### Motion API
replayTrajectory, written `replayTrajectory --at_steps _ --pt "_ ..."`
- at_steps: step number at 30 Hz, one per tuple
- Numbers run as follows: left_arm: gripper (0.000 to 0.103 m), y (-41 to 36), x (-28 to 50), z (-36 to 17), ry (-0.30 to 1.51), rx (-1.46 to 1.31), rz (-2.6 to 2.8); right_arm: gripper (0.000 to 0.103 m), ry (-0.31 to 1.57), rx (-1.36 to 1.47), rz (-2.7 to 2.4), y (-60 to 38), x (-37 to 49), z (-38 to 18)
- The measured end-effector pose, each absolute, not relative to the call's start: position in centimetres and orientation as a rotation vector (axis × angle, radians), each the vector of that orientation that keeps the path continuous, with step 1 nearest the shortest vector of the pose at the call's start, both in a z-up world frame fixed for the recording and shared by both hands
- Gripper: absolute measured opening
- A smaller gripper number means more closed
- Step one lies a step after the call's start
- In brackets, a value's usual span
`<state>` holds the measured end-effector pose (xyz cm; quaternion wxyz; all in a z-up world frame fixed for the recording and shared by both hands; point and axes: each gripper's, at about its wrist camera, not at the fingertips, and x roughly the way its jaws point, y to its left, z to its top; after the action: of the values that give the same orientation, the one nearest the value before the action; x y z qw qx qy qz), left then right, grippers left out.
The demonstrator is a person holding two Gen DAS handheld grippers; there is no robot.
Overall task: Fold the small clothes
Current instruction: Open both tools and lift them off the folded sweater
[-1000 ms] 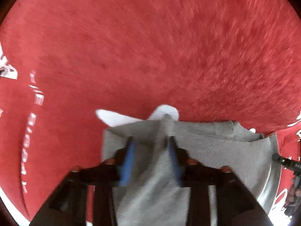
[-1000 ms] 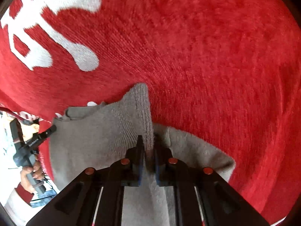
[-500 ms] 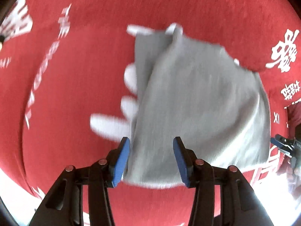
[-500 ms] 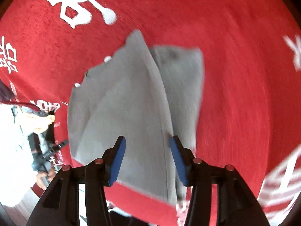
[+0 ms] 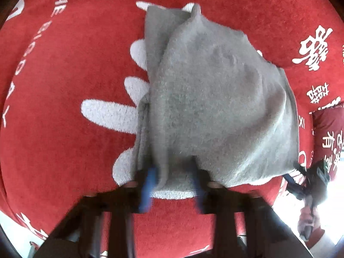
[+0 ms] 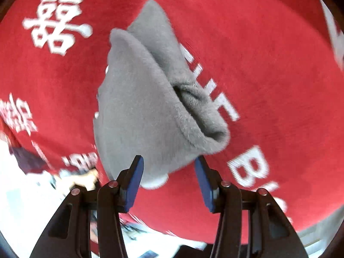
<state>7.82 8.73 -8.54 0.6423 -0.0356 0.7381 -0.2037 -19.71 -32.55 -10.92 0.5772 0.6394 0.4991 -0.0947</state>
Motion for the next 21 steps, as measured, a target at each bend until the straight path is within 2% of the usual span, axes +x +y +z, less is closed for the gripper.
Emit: replayTrajectory --at_steps 2,3,4,7,11,16,17,18,19,21 --pt "0.011 8.6 7.8 -8.5 1.670 -0.051 -0.469 0.017 1.159 1.496 -0.274 -32.6 -19.0 -11.1" --pt "0.011 8.5 7.7 -8.4 1.664 -0.030 -0.470 0.008 1.184 1.459 -0.282 -32.6 -18.4 -10.8" --pt "0.007 8.3 7.6 -8.0 1.649 -0.006 -0.471 0.008 1.194 1.398 -0.272 -32.7 -17.8 -9.7" --pt "0.007 8.3 7.1 -7.7 1.616 0.070 -0.465 0.008 1.251 1.181 -0.231 -32.4 -16.6 -6.7" --pt "0.007 8.8 6.8 -8.3 1.613 0.044 -0.443 0.008 1.366 1.119 -0.271 -32.6 -17.6 -9.0" --pt "0.007 9.6 6.4 -7.0 1.598 0.028 -0.403 0.009 1.377 1.109 -0.263 -32.4 -17.7 -9.0" --pt "0.011 9.8 6.3 -6.7 1.598 0.025 -0.395 0.011 1.388 1.097 -0.262 -32.3 -17.6 -8.8" --pt "0.024 10.1 6.1 -6.4 1.598 0.027 -0.376 0.013 1.403 1.078 -0.261 -32.2 -17.5 -8.4" --pt "0.047 10.1 5.9 -6.2 1.600 0.033 -0.356 0.013 1.414 1.062 -0.258 -32.0 -17.2 -7.8" --pt "0.065 10.6 5.4 -5.5 1.586 0.039 -0.315 0.013 1.431 1.030 -0.251 -31.5 -16.9 -7.0"
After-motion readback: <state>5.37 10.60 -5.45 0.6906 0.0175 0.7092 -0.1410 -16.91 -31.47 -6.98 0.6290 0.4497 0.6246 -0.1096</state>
